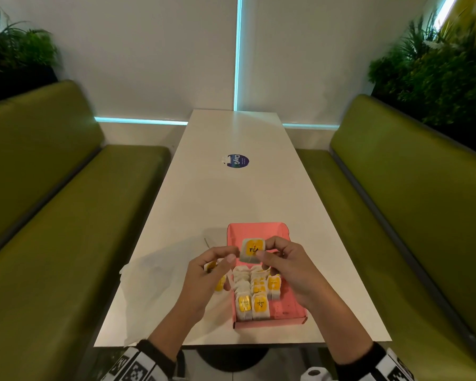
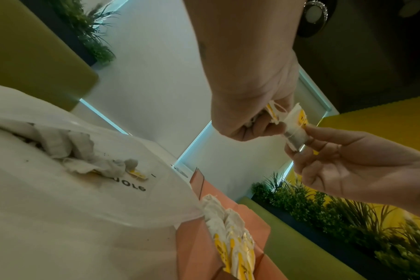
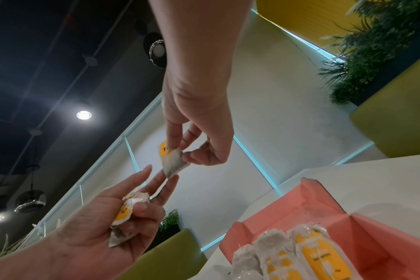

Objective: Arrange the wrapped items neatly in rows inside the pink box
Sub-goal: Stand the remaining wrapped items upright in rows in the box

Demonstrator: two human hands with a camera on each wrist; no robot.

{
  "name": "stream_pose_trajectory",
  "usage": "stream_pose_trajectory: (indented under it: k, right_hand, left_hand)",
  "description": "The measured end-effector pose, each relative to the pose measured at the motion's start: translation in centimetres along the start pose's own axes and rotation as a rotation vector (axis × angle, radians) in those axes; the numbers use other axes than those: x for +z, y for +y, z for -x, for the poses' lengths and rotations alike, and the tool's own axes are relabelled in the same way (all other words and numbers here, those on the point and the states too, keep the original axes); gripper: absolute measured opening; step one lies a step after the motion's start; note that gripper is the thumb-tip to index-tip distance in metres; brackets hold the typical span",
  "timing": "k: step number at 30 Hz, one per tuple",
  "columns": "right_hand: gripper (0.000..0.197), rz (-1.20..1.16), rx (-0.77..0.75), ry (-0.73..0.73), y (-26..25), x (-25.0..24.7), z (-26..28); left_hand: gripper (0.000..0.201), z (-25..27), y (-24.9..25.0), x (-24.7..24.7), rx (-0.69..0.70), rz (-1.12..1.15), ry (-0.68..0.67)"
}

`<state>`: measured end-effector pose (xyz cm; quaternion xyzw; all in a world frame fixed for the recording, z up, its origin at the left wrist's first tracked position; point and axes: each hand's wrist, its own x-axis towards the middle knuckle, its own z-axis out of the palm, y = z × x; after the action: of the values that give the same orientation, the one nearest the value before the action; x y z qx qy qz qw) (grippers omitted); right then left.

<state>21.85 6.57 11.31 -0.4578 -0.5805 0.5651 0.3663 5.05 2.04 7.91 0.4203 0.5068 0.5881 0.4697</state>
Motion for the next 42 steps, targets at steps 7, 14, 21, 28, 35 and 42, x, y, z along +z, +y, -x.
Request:
stream_pose_trajectory:
  k: [7,14,21,28,35,42]
  right_hand:
    - [0.014,0.062,-0.025,0.012,0.1,0.1,0.1]
    - [0.006,0.197,0.001,0.026,0.4,-0.3,0.1]
    - [0.007,0.362,0.042,0.189,2.9,-2.8,-1.2]
    - [0.024,0.768,0.280,0.023,6.6,-4.1,-1.6]
    - [0.031,0.988,0.271,-0.130,8.7,-2.8,-1.7]
    - [0.020,0.929,0.295,0.004,9.3,-1.5,-2.0]
  left_hand:
    - [0.011,0.1,0.1,1.2,-0.005,-0.094,-0.062]
    - [0.007,0.0,-1.2,1.6,-0.054,-0.137,-0.087]
    - [0.024,-0.5,-3.2,0.6,-0.118,-0.615,-0.234]
    - [0.026,0.2,-5.5,1.1,0.010,-1.154,-0.502]
    - [0.021,0.5,-6.5,1.5,0.016,-1.178,-0.568]
    - [0.024,0.4,-7.0,1.4,0.016,-1.184,-0.567]
